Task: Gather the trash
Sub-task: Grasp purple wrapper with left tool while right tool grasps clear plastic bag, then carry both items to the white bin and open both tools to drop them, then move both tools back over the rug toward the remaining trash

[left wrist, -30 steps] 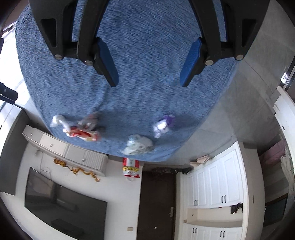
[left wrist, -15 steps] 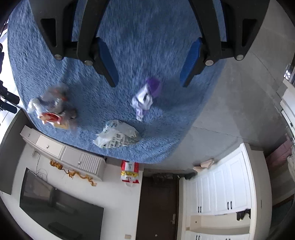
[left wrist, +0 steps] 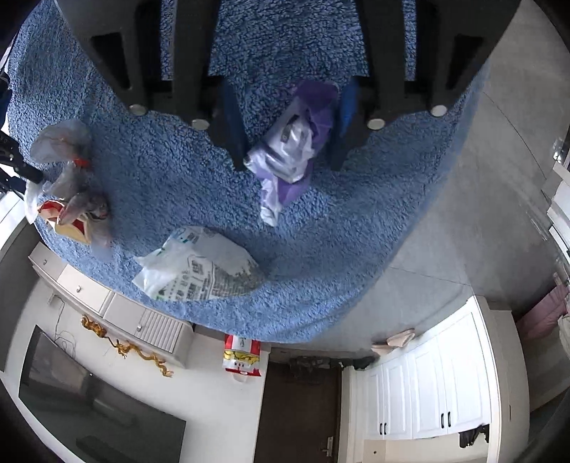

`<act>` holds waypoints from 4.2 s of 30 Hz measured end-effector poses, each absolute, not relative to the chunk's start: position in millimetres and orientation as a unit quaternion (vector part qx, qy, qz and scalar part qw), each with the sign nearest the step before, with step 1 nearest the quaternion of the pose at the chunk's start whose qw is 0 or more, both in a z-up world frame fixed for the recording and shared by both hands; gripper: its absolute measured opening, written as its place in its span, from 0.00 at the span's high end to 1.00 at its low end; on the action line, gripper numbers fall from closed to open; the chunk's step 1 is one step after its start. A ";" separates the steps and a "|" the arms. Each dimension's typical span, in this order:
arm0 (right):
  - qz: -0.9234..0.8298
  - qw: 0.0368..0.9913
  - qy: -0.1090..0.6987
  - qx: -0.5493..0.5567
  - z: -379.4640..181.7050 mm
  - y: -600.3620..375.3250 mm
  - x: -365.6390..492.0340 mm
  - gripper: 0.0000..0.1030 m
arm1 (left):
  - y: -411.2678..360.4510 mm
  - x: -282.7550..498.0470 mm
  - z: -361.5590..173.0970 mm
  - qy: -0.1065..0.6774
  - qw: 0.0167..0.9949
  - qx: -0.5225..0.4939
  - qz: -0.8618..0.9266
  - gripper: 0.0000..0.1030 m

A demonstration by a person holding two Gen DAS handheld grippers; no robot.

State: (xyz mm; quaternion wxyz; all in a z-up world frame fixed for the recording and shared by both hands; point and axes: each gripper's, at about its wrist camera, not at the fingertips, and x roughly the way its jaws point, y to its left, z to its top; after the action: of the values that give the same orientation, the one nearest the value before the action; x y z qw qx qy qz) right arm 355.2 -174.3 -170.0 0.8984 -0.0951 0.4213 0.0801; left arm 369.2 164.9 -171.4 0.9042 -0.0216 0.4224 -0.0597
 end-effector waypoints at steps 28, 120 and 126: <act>0.042 0.948 0.311 0.051 -74.1 -301.8 69.5 0.64 | 65.0 165.5 -41.9 0.344 0.921 0.002 -0.183 0.70; 0.106 0.924 0.364 0.045 -104.2 -219.1 121.0 0.42 | 22.5 154.8 -87.7 0.363 0.927 0.048 -0.083 0.40; 0.117 0.920 0.373 0.036 -113.8 -212.4 151.7 0.42 | 34.3 179.5 -109.3 0.382 0.920 0.036 -0.081 0.40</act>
State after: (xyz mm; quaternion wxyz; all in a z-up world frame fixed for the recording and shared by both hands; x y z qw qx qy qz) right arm 151.7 -212.4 -113.8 0.9196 0.0356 0.3733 0.1172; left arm 179.5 34.3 -109.3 0.9198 0.0359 0.3824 -0.0809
